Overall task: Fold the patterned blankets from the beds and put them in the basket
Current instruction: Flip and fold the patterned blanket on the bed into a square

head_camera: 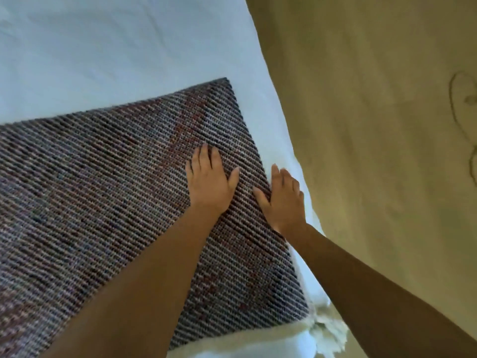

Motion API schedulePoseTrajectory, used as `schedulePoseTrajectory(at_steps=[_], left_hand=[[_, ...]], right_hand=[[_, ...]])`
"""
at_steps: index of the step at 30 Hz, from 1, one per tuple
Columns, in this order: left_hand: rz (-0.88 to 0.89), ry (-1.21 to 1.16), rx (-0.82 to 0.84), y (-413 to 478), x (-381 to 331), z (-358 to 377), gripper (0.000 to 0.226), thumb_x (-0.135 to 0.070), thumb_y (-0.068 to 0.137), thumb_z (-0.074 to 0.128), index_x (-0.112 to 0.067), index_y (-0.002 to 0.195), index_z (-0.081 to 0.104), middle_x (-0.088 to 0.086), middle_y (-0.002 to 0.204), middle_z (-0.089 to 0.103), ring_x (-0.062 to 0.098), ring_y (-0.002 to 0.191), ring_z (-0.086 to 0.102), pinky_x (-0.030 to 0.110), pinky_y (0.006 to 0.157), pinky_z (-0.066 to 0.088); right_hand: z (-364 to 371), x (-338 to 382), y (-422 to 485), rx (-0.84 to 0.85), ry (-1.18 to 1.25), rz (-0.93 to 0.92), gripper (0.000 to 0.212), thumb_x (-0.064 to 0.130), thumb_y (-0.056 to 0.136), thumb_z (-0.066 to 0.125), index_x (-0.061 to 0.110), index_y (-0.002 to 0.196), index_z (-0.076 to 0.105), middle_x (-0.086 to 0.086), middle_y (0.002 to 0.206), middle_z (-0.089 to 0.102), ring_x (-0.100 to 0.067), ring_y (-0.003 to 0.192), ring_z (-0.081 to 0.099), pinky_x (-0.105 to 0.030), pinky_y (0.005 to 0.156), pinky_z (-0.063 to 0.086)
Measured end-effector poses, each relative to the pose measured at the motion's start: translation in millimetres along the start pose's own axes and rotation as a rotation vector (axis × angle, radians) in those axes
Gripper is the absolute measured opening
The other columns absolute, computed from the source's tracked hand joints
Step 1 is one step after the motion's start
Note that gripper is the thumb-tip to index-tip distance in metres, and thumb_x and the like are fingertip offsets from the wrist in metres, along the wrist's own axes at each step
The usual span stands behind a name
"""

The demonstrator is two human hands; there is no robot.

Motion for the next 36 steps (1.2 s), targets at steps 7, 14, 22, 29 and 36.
schedulePoseTrajectory(at_steps=[7, 14, 22, 29, 36], left_hand=[[-0.156, 0.106, 0.139, -2, -65, 0, 0.105, -0.076, 0.071, 0.047, -0.006, 0.143, 0.016, 0.015, 0.139, 0.028, 0.032, 0.126, 0.029, 0.045, 0.098, 0.032], [-0.223, -0.133, 0.2, -17, -66, -6, 0.058, -0.018, 0.088, 0.045, -0.002, 0.139, 0.023, 0.018, 0.137, 0.034, 0.035, 0.113, 0.047, 0.041, 0.079, 0.042], [-0.23, -0.459, -0.016, -35, -9, -50, 0.017, -0.015, 0.096, 0.041, -0.004, 0.085, 0.044, 0.016, 0.086, 0.055, 0.023, 0.07, 0.047, 0.032, 0.06, 0.033], [-0.267, -0.561, -0.075, -56, 105, -87, 0.036, -0.022, 0.097, 0.043, -0.016, 0.064, 0.031, 0.002, 0.061, 0.038, 0.018, 0.053, 0.035, 0.032, 0.046, 0.026], [-0.299, -0.6, -0.084, -87, 268, -113, 0.037, -0.026, 0.098, 0.042, -0.022, 0.064, 0.03, 0.001, 0.058, 0.036, 0.014, 0.048, 0.031, 0.028, 0.043, 0.024]], right_hand=[[-3, -6, -30, 0.075, 0.342, 0.122, 0.034, 0.045, 0.086, 0.051, 0.012, 0.094, 0.044, -0.006, 0.091, 0.054, -0.028, 0.084, 0.056, -0.033, 0.061, 0.038], [0, 18, -59, 0.178, 0.324, 0.084, 0.023, 0.039, 0.093, 0.042, 0.017, 0.09, 0.035, -0.007, 0.085, 0.059, -0.029, 0.073, 0.059, -0.035, 0.06, 0.042], [-6, 82, -97, 0.103, 0.447, 0.026, 0.021, 0.032, 0.091, 0.047, 0.012, 0.097, 0.042, -0.01, 0.092, 0.061, -0.032, 0.081, 0.06, -0.041, 0.068, 0.049], [17, 179, -126, 0.121, 0.398, -0.113, 0.01, 0.021, 0.092, 0.049, 0.014, 0.091, 0.041, -0.009, 0.09, 0.057, -0.028, 0.083, 0.057, -0.035, 0.068, 0.044], [94, 326, -171, 0.156, 0.384, -0.237, 0.012, 0.02, 0.093, 0.049, 0.013, 0.091, 0.039, 0.001, 0.076, 0.045, -0.017, 0.064, 0.045, -0.03, 0.058, 0.034]])
Point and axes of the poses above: each hand's wrist, its own y-axis towards the middle knuckle, its own z-axis out of the palm, x = y × z, the point moved 7 cm from there along y, towards the middle knuckle
